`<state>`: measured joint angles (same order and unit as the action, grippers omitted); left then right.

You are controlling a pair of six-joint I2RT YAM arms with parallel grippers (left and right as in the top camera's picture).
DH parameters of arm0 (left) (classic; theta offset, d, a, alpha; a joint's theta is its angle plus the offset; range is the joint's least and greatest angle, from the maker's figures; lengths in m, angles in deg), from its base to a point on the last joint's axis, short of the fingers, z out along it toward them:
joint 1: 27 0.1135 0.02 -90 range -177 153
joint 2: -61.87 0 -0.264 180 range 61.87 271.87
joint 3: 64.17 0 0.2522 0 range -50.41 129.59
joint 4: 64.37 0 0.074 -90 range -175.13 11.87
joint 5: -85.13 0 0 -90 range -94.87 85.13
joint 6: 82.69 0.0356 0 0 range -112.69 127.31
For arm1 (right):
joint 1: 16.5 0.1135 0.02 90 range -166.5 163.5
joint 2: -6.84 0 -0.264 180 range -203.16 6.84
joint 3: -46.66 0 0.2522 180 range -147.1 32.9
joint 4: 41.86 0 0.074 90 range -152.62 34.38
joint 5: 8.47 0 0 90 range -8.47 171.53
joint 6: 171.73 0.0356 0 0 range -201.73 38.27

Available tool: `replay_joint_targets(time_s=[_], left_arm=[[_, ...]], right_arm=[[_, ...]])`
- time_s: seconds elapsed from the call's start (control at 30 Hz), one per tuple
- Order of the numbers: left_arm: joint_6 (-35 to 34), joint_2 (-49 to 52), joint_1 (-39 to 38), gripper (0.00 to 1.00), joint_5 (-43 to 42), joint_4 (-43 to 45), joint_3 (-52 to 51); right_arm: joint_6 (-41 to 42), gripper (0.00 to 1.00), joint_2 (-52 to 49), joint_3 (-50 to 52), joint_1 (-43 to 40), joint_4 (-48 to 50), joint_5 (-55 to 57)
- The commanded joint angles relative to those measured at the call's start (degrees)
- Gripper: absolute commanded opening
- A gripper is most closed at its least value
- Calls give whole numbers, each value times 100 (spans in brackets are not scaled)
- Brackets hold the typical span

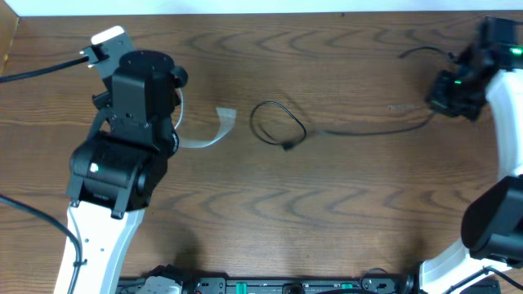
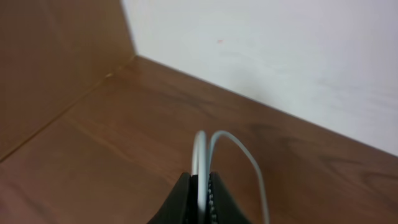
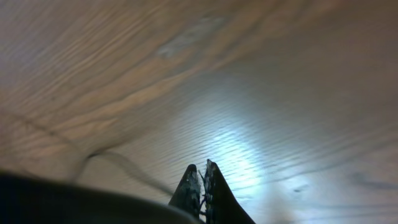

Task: Untangle cables
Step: 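Pull the black cable rightward with the right gripper, white cable held left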

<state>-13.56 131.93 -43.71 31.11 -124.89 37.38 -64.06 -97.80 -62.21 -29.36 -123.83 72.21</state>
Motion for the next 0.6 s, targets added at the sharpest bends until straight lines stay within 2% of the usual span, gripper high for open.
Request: replay_joint_targets(time_s=[0.0,0.13,0.27,0.43,0.57], left_arm=[[74,118,192,7,57,-76,42],[402,223,267,7,-1217,-33,42],[573,345,267,7,-2092,-13,42],[562,487,264,7,-2468,-52,42],[562,592,264,7,-2909,-57,42]], right_arm=[[-455,1,-48,-4,-426,-31,-492],[-1449,1,11,-72,-866,-37,-1921],[-1652,1,249,-299,-1163,-31,-2603],[-1550,1,684,-1064,-1381,-39,-2533],[-1005,1,833,-2094,-1539,-197,-1659]])
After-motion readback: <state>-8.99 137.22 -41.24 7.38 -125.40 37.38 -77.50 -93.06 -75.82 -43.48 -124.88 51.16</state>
